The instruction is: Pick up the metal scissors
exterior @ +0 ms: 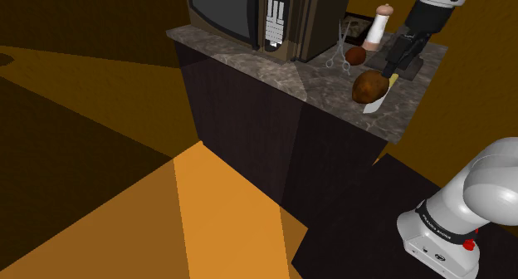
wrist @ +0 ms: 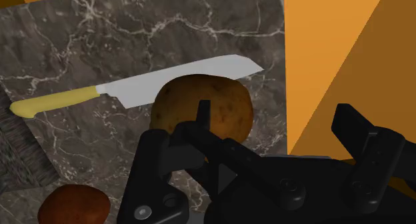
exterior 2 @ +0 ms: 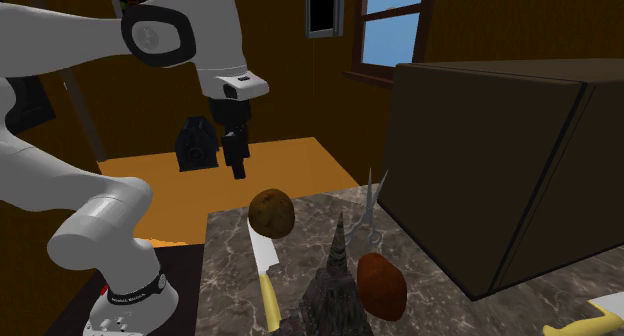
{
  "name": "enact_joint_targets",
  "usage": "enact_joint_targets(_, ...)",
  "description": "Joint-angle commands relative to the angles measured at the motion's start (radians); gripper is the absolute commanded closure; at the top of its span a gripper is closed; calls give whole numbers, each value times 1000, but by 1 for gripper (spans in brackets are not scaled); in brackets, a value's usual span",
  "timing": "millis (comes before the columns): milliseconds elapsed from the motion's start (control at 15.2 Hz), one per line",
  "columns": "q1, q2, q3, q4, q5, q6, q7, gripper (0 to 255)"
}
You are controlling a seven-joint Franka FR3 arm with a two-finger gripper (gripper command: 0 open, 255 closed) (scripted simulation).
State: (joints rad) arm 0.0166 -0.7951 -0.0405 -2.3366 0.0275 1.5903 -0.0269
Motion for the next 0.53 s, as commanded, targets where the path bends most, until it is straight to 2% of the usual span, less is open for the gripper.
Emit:
enact_joint_targets(0,0,0,0,0,0,0,0,0)
enact_joint_targets(462,-1,218,-109,101,-50,123,-165,0)
